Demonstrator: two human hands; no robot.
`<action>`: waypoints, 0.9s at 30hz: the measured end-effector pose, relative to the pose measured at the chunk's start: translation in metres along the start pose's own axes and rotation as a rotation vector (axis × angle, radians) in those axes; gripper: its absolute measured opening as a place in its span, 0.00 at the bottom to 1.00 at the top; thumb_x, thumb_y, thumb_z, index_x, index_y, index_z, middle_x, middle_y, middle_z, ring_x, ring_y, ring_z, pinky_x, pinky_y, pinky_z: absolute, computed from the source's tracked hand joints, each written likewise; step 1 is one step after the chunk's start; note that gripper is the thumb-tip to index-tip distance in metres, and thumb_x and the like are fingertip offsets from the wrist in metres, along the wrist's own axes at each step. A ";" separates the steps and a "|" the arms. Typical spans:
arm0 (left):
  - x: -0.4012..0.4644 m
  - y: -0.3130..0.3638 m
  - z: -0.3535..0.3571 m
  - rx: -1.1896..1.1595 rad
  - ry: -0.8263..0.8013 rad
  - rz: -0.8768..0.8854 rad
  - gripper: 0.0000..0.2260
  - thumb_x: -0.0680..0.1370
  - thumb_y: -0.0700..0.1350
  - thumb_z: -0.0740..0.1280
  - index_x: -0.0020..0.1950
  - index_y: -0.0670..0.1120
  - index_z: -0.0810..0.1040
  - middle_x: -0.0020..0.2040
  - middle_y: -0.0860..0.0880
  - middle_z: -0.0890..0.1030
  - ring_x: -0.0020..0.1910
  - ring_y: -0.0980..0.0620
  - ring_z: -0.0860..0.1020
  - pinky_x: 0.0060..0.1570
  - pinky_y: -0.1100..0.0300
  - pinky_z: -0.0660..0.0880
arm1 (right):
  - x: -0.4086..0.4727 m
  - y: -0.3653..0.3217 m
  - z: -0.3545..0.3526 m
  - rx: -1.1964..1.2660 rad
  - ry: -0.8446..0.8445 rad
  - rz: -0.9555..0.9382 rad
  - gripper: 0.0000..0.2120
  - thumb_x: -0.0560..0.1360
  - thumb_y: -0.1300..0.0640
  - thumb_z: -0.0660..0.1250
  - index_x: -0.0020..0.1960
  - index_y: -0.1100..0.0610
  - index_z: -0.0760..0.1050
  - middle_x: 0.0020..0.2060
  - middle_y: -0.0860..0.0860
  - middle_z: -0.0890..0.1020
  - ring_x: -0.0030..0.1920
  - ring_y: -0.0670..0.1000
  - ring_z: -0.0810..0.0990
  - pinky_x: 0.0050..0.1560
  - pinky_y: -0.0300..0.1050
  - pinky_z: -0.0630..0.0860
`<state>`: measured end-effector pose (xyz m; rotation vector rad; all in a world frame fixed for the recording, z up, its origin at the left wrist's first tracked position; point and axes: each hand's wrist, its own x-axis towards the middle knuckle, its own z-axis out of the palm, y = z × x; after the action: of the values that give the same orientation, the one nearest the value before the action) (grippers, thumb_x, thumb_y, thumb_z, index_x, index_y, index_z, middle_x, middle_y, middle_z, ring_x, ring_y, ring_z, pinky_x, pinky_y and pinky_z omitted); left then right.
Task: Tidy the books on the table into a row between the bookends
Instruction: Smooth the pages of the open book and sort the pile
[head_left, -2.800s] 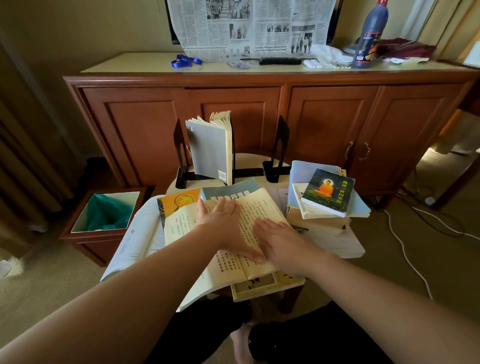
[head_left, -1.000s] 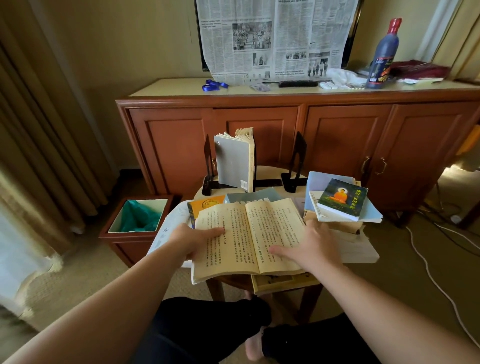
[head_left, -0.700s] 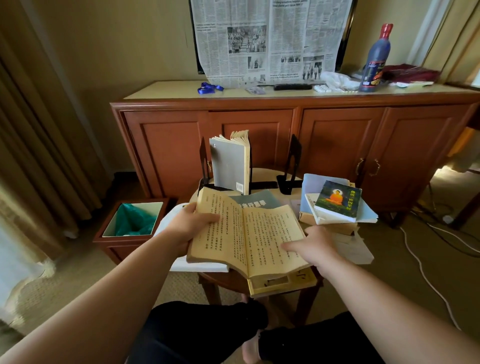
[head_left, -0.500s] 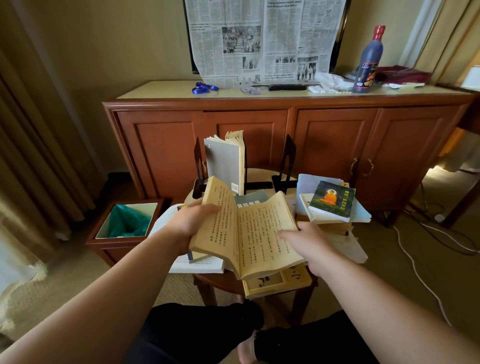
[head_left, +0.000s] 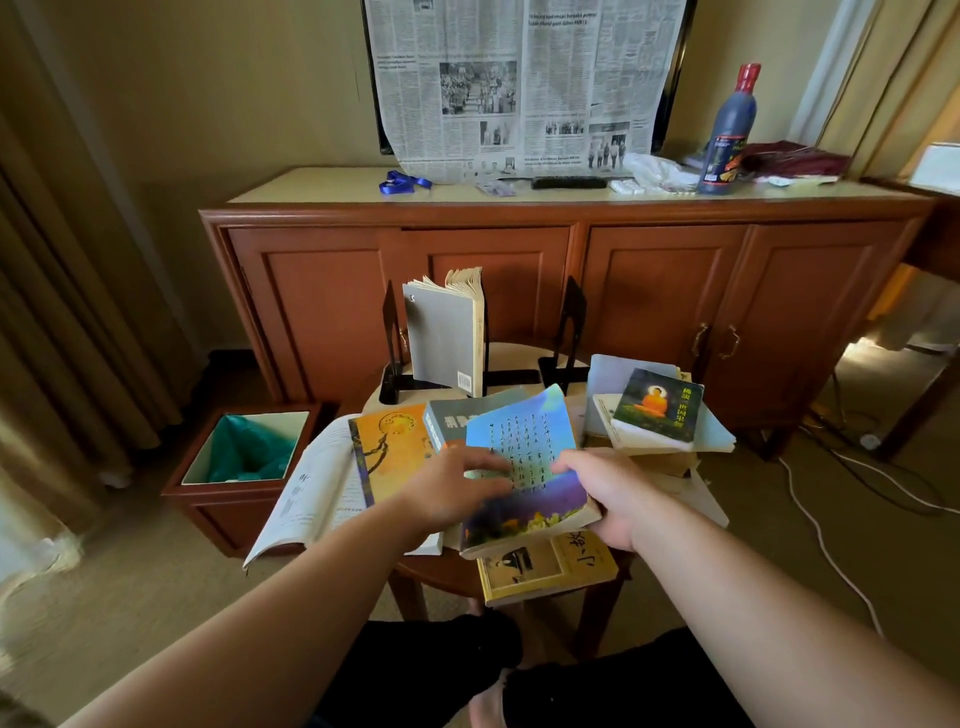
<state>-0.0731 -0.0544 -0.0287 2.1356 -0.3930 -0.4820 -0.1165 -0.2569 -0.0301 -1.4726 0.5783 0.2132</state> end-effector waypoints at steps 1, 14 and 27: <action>0.002 -0.002 0.000 -0.038 0.053 -0.030 0.19 0.79 0.49 0.74 0.70 0.51 0.80 0.70 0.52 0.75 0.68 0.51 0.74 0.59 0.58 0.72 | -0.001 -0.001 0.000 0.016 -0.013 -0.009 0.12 0.78 0.63 0.68 0.61 0.59 0.79 0.54 0.62 0.85 0.55 0.64 0.85 0.60 0.67 0.80; 0.026 0.003 -0.051 -0.985 -0.073 -0.093 0.18 0.77 0.28 0.64 0.65 0.40 0.80 0.61 0.39 0.85 0.59 0.38 0.84 0.60 0.40 0.80 | 0.035 -0.035 0.025 -0.141 -0.115 -0.338 0.11 0.80 0.56 0.71 0.62 0.52 0.81 0.53 0.49 0.88 0.56 0.54 0.86 0.63 0.58 0.79; 0.124 -0.002 -0.104 -0.608 0.608 -0.075 0.13 0.77 0.35 0.67 0.53 0.53 0.79 0.53 0.49 0.86 0.53 0.42 0.84 0.53 0.36 0.83 | 0.133 -0.013 0.073 -1.120 0.099 -0.625 0.26 0.82 0.35 0.56 0.76 0.42 0.66 0.76 0.50 0.68 0.77 0.56 0.65 0.75 0.55 0.66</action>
<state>0.0849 -0.0354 0.0011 1.5942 0.1680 0.0319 0.0200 -0.2154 -0.0844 -2.6775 -0.0069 -0.0609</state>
